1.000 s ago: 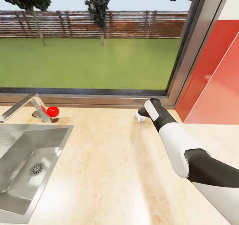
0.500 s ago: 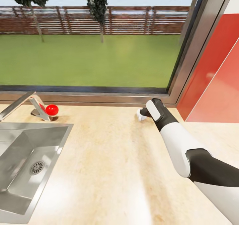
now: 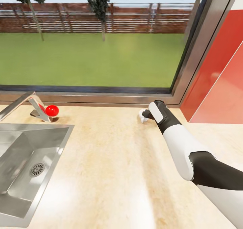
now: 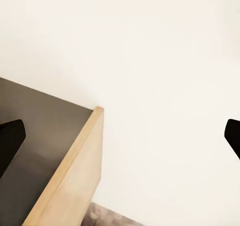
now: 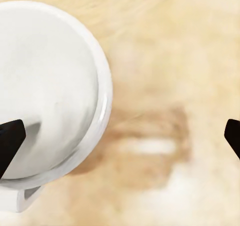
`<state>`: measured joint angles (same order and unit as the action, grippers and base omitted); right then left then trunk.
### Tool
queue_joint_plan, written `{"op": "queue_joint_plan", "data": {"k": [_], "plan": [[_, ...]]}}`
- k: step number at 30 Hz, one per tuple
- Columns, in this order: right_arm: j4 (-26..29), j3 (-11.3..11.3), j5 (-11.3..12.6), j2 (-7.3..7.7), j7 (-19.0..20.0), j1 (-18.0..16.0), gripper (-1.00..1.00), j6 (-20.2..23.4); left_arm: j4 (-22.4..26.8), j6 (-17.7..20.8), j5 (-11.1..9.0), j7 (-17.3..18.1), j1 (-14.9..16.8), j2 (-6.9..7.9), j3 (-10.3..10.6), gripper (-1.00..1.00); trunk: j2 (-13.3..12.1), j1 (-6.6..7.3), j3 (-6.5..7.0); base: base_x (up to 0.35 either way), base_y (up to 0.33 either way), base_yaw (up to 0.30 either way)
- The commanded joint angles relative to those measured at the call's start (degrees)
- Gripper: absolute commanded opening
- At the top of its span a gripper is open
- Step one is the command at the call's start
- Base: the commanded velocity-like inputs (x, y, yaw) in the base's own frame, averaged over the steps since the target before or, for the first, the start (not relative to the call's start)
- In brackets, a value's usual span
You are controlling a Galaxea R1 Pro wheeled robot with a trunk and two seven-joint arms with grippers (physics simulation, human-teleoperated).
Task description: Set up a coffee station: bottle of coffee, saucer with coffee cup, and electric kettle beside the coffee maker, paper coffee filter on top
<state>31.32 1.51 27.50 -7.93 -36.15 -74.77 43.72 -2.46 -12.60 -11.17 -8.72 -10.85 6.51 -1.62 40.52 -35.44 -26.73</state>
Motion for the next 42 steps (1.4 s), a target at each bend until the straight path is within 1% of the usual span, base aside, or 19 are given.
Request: {"op": "queue_joint_plan", "data": {"k": [1,8,29,30,42], "plan": [[0.06,0.16,0.54,0.02,-0.49,-0.03,1.0,0.13,-0.09,-0.32,-0.21,0.02,0.03,0.01,-0.13,1.0,0.05,-0.01,-0.08,0.0,0.0,0.0],[0.04,0.16,0.54,0.02,-0.42,-0.03,1.0,0.12,-0.09,-0.34,-0.17,0.02,0.02,-0.01,-0.13,1.0,0.05,-0.01,-0.46,0.0,0.0,0.0],[0.06,0.16,0.54,0.02,-0.41,-0.03,1.0,0.05,-0.09,-0.32,-0.17,0.02,0.02,-0.01,-0.13,1.0,0.05,-0.01,-0.68,0.0,0.0,0.0],[0.06,0.17,0.54,0.02,-0.41,-0.03,-1.0,0.05,-0.09,-0.37,-0.17,0.02,0.03,-0.01,-0.13,1.0,0.05,-0.01,-0.68,0.0,0.0,0.0],[0.05,0.16,0.54,0.02,-0.41,-0.03,-1.0,0.05,-0.09,-0.41,-0.17,0.02,0.01,-0.01,-0.13,1.0,0.05,-0.01,-0.68,0.0,0.0,0.0]]}}
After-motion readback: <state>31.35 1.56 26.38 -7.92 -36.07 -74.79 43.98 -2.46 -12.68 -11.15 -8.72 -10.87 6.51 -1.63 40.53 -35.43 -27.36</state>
